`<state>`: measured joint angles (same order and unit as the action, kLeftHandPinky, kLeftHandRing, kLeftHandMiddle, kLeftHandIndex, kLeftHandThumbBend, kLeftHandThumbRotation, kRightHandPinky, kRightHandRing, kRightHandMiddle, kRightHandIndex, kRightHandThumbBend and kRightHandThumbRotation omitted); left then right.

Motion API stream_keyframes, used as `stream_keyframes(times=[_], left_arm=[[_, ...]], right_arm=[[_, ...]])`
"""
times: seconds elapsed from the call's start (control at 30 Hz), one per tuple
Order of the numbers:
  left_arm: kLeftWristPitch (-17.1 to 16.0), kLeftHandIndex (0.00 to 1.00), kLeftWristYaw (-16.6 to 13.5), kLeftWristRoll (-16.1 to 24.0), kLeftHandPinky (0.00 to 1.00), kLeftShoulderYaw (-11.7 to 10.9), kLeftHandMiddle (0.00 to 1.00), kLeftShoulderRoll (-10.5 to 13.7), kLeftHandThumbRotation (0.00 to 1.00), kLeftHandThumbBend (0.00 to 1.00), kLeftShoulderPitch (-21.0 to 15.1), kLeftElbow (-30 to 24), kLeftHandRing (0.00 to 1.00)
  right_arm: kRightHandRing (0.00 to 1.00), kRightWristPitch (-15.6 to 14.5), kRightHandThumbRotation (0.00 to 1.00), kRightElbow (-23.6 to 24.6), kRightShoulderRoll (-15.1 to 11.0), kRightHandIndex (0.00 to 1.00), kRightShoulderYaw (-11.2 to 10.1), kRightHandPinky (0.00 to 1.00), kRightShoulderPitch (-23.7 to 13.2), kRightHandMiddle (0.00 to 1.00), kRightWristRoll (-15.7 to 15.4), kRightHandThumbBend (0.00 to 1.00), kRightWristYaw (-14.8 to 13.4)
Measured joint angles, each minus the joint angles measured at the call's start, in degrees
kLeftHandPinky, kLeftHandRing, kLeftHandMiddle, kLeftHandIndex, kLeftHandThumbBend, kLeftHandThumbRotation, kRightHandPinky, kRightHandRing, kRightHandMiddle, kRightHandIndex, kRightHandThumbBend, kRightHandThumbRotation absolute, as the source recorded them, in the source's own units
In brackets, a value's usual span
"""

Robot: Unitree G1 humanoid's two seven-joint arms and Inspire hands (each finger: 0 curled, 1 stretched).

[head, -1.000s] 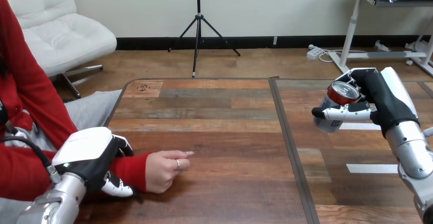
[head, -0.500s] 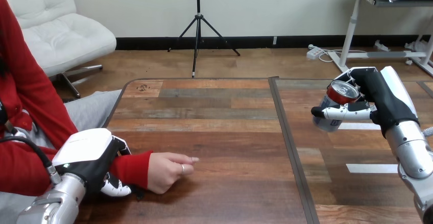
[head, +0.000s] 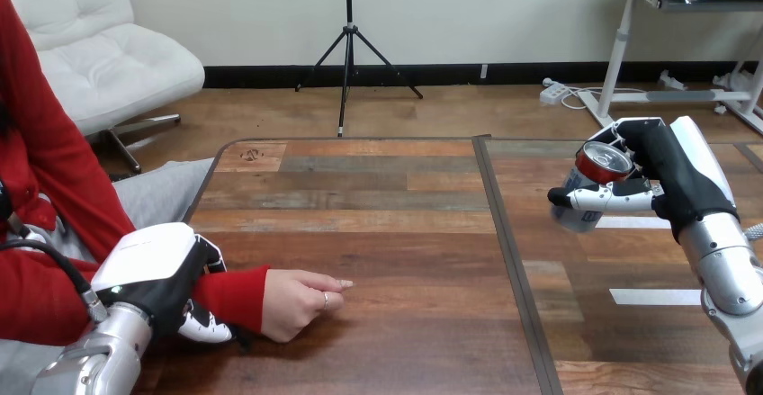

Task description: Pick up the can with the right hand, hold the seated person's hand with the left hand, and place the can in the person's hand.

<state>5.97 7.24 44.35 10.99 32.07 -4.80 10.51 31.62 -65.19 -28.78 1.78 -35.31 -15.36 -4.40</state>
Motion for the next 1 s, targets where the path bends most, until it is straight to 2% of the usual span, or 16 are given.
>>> stream_keyframes(times=[0.47, 1.0], left_arm=[[0.50, 0.36, -0.09, -1.91, 0.22, -0.01, 0.36, -0.57, 0.00, 0.77, -0.41, 0.43, 0.29], [0.27, 0.36, -0.66, -3.39, 0.24, -0.11, 0.38, -0.56, 0.00, 0.75, -0.38, 0.77, 0.31]], right_arm=[[0.35, 0.36, 0.00, 0.00, 0.00, 0.46, -0.02, 0.31, 0.00, 0.43, 0.04, 0.85, 0.03], [0.34, 0.35, 0.00, 0.00, 0.00, 0.46, -0.02, 0.30, 0.01, 0.44, 0.04, 0.85, 0.03]])
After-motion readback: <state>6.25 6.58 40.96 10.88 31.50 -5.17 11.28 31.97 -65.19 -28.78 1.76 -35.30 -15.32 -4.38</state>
